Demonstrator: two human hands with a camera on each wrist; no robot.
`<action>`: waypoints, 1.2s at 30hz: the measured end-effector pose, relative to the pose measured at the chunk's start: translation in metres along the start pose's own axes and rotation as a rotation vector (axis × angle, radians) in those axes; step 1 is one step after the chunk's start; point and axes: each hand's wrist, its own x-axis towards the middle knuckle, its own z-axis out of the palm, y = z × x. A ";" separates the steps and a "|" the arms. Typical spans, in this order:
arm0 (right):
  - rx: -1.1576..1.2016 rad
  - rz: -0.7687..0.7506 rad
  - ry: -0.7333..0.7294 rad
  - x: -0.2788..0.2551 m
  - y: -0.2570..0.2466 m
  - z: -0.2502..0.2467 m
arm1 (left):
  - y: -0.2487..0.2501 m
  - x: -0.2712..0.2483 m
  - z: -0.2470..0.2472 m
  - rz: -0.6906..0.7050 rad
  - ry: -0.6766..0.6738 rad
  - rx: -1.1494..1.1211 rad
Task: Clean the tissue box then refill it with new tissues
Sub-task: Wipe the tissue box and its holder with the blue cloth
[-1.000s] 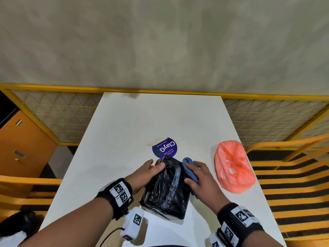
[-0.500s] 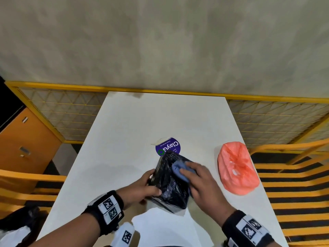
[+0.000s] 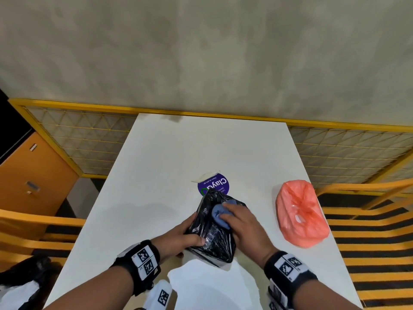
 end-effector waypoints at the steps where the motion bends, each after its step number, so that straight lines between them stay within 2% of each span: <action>1: 0.009 0.047 0.037 0.006 0.005 0.000 | -0.003 0.000 0.000 -0.005 0.011 0.010; 5: 0.014 0.144 0.024 0.020 0.018 0.006 | -0.007 -0.003 0.002 -0.017 0.046 0.021; 8: 0.048 0.293 -0.002 0.026 0.025 0.010 | -0.003 -0.005 0.003 -0.027 0.049 0.051; 11: 0.130 0.404 0.135 0.035 0.026 -0.002 | -0.002 -0.007 -0.001 -0.074 0.076 0.102; 12: 0.150 0.397 0.197 0.036 0.023 -0.011 | -0.003 -0.008 -0.001 -0.088 0.082 0.110; 14: 0.157 0.236 0.218 0.033 0.009 -0.029 | -0.004 -0.007 -0.002 -0.102 0.093 0.125; 17: 0.044 -0.078 0.009 0.008 -0.017 -0.033 | -0.003 -0.007 -0.001 -0.104 0.086 0.133; 19: -0.060 -0.152 -0.132 -0.011 -0.026 -0.019 | 0.000 -0.007 0.001 -0.075 0.066 0.123; 21: -0.078 -0.093 -0.199 -0.016 -0.024 -0.007 | 0.000 -0.005 0.002 -0.019 0.024 0.067; 25: -0.083 0.025 -0.177 0.010 -0.019 0.004 | -0.003 -0.005 0.002 0.002 0.018 0.040; 32: -0.098 0.095 -0.199 0.048 -0.021 0.004 | 0.002 -0.008 0.003 0.027 0.031 0.089; 36: -0.086 0.134 -0.217 0.062 -0.016 0.010 | 0.005 -0.010 0.003 -0.006 0.017 0.102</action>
